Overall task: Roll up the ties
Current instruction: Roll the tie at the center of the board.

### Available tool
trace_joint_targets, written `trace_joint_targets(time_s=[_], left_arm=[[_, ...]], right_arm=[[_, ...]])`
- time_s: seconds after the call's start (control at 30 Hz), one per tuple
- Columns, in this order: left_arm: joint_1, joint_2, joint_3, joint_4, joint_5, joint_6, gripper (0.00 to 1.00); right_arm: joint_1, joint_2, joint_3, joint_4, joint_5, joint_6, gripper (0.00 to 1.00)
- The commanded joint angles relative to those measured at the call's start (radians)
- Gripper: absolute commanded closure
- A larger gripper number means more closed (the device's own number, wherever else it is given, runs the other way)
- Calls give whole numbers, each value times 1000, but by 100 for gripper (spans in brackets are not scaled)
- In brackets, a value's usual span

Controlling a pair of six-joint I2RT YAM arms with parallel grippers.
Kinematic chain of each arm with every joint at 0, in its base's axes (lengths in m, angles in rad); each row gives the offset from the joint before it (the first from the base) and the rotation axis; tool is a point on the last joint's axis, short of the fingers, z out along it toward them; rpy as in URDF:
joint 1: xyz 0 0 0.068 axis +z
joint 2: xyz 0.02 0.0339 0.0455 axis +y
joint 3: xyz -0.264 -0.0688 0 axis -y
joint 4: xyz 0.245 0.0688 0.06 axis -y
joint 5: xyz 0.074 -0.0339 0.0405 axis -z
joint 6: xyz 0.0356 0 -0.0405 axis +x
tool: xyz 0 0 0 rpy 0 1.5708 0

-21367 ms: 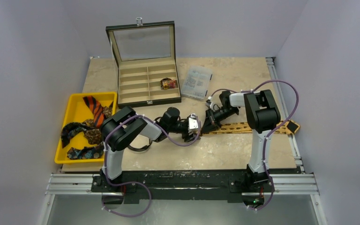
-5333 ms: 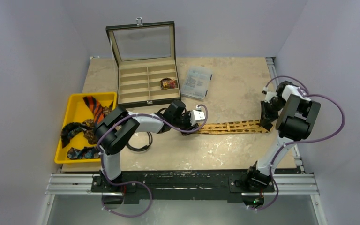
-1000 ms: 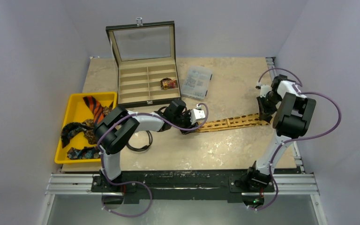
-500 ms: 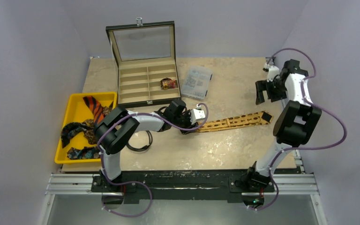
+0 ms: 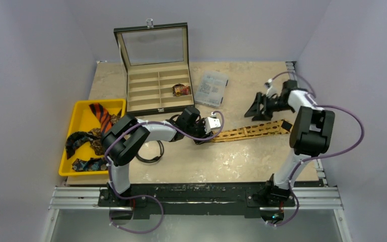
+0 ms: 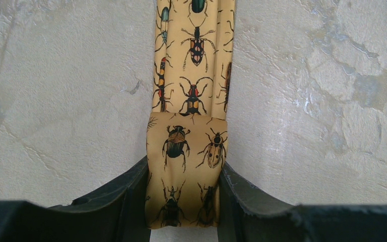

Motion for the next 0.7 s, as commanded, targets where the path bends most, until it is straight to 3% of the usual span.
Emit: trace_joint_targets(time_s=[0.0,0.13,0.37,0.67], left_arm=[[10,70,-51,-168,-97,41,83],[5,72,-55,-166,-94,37,82],[4,75,-57,-167,-88,44,82],[4,85,-40,-179,-84,43,82]], right_arm=[[162,-134,-174,165,-127,237,35],[280,-125,-263,292,-114,332,44],[412,-60,-328,390,-62,348,49],[482,-7,-336,454,-46,352,45]])
